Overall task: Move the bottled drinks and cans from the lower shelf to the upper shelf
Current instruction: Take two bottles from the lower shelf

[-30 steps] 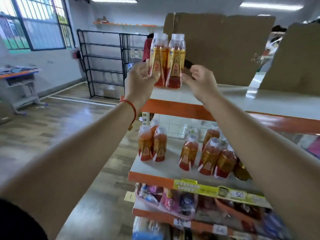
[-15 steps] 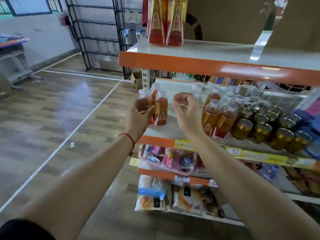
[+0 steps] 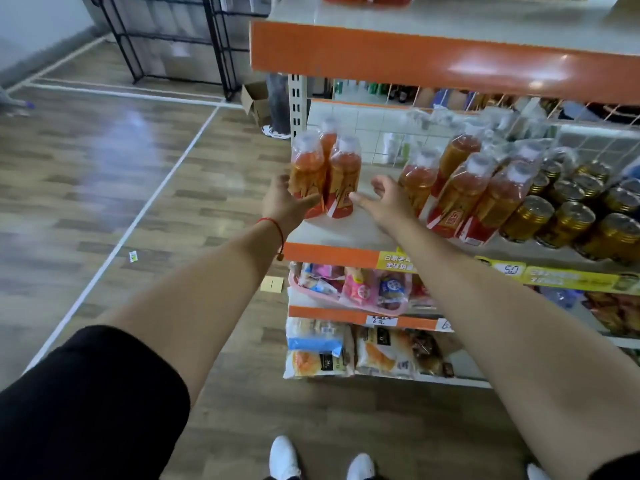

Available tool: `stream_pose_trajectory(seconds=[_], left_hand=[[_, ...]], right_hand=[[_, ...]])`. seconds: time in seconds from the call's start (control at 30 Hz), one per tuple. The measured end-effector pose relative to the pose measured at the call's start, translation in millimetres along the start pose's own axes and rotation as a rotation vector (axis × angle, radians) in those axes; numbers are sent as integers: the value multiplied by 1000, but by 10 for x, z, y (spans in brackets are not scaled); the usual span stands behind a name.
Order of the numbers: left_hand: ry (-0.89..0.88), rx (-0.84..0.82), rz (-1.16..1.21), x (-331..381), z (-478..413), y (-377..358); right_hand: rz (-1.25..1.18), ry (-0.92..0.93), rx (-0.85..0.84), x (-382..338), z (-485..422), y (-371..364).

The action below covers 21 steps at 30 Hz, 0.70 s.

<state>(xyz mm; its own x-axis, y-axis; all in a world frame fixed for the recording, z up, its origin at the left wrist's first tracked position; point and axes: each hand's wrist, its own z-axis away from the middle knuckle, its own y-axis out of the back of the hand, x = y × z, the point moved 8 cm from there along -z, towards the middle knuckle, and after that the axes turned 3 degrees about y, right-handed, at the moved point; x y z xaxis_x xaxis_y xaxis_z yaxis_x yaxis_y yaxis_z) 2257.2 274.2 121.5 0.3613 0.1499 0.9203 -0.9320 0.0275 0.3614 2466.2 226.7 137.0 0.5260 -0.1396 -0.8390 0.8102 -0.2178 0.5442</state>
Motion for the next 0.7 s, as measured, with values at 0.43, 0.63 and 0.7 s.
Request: stream_pose_trajectory(seconds=[0.43, 0.63, 0.7], left_hand=[[-60, 57, 117, -255, -595, -371], [-102, 96, 81, -381, -648, -341], [-119, 98, 68, -367, -651, -305]], right_hand=[[-58, 46, -70, 244, -672, -428], [-67, 67, -106, 316, -716, -551], [-63, 68, -98, 318, -746, -522]])
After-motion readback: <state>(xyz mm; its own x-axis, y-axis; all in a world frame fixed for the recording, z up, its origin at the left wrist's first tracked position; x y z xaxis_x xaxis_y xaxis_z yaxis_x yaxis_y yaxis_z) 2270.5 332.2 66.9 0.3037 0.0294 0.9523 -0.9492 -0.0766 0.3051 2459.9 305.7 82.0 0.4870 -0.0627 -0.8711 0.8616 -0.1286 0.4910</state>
